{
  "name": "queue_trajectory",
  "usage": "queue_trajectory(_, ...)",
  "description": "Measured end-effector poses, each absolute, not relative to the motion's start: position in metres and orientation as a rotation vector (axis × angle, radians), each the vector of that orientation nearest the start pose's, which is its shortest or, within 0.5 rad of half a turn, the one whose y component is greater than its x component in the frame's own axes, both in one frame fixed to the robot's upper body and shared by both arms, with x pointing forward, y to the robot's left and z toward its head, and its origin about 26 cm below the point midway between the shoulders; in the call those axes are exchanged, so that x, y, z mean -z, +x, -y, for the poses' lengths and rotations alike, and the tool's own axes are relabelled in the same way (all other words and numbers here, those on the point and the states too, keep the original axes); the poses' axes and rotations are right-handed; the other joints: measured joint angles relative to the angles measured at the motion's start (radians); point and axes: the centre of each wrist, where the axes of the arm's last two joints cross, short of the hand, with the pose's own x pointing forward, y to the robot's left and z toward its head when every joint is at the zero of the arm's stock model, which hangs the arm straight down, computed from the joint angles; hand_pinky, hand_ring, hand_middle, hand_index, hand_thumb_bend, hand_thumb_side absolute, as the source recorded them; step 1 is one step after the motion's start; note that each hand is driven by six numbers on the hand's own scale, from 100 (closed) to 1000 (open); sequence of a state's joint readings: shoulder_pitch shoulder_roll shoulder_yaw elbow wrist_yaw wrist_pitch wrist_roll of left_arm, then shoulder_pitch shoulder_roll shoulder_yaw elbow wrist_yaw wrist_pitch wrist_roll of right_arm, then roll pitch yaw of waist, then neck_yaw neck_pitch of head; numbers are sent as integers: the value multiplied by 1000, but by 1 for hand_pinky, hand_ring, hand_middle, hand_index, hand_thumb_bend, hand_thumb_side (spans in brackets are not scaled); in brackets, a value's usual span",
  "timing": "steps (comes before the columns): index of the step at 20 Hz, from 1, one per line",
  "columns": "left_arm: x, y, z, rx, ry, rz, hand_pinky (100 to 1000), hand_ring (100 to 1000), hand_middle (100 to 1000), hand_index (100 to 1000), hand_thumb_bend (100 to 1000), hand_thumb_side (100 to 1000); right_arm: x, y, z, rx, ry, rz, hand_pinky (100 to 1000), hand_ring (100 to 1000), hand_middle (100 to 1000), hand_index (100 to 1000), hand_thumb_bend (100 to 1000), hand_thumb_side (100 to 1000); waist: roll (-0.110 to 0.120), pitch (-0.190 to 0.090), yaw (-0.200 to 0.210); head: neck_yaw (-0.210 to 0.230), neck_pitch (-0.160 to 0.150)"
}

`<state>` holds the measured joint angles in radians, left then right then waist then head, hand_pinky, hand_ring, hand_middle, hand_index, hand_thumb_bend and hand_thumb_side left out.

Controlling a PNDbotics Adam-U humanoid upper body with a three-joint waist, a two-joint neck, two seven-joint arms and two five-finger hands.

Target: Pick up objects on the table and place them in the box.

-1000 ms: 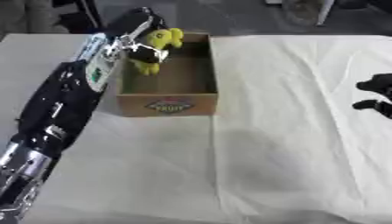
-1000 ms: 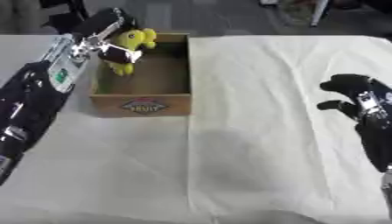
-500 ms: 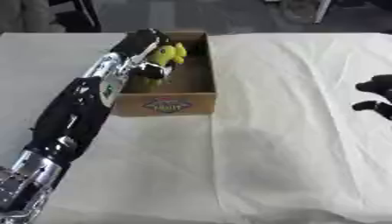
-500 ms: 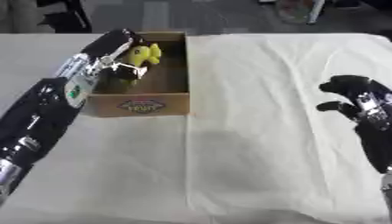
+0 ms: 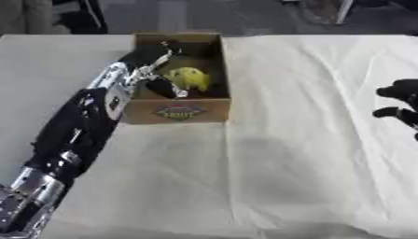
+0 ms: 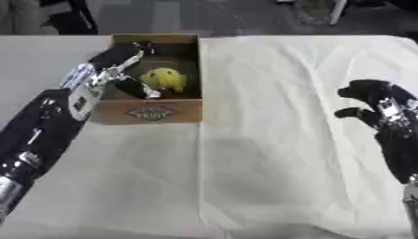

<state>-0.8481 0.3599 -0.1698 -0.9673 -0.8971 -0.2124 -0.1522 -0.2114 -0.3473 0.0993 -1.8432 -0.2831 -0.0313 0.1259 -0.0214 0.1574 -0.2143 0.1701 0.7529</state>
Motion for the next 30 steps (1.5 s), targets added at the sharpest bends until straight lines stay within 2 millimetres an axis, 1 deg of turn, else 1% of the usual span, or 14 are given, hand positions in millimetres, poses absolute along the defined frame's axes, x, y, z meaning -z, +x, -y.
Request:
queue_trajectory(4, -157, 461, -251, 1281, 851, 1730, 805, 777, 766, 807, 399, 427, -132, 309, 260, -376, 235, 2008, 630, 805, 651, 730, 100, 655, -3, 0, 10, -7, 0)
queue_trajectory(7, -166, 455, -251, 1184, 846, 1816, 784, 748, 730, 790, 317, 410, -132, 309, 261, -371, 230, 2009, 630, 805, 652, 730, 100, 656, -4, -3, 26, -14, 0)
queue_trajectory(10, -173, 445, -251, 1104, 828, 1890, 771, 731, 706, 774, 269, 414, -132, 309, 262, -365, 225, 2008, 630, 805, 651, 730, 100, 654, -6, -3, 43, -23, 0)
queue_trajectory(12, -176, 437, -254, 1053, 822, 1928, 761, 718, 692, 762, 236, 434, -132, 309, 263, -359, 220, 2010, 630, 805, 651, 730, 100, 655, -7, -3, 54, -29, 0)
queue_trajectory(14, -175, 428, -260, 994, 815, 1956, 750, 707, 679, 752, 219, 458, -131, 309, 264, -354, 216, 2008, 631, 805, 652, 730, 100, 656, -11, -4, 69, -33, 0)
queue_trajectory(16, -173, 418, -264, 930, 801, 1973, 743, 698, 670, 745, 202, 464, -131, 309, 265, -349, 212, 2009, 631, 805, 652, 730, 100, 656, -12, -4, 81, -37, 0)
queue_trajectory(21, -166, 392, -279, 795, 781, 1977, 737, 688, 659, 741, 146, 495, -130, 308, 267, -341, 205, 2011, 631, 805, 651, 730, 100, 652, -14, -5, 113, -46, 0)
queue_trajectory(24, -164, 375, -289, 727, 769, 1963, 737, 686, 657, 739, 139, 508, -131, 308, 267, -335, 201, 2014, 631, 805, 651, 730, 100, 654, -16, -6, 125, -50, 0)
queue_trajectory(27, -165, 359, -294, 661, 747, 1952, 736, 683, 653, 737, 130, 528, -131, 308, 267, -333, 199, 2014, 631, 805, 651, 730, 100, 655, -18, -6, 137, -50, 0)
queue_trajectory(30, -168, 346, -299, 601, 721, 1939, 734, 679, 648, 735, 124, 541, -131, 308, 268, -330, 196, 2014, 631, 805, 651, 729, 100, 656, -18, -7, 142, -50, 0)
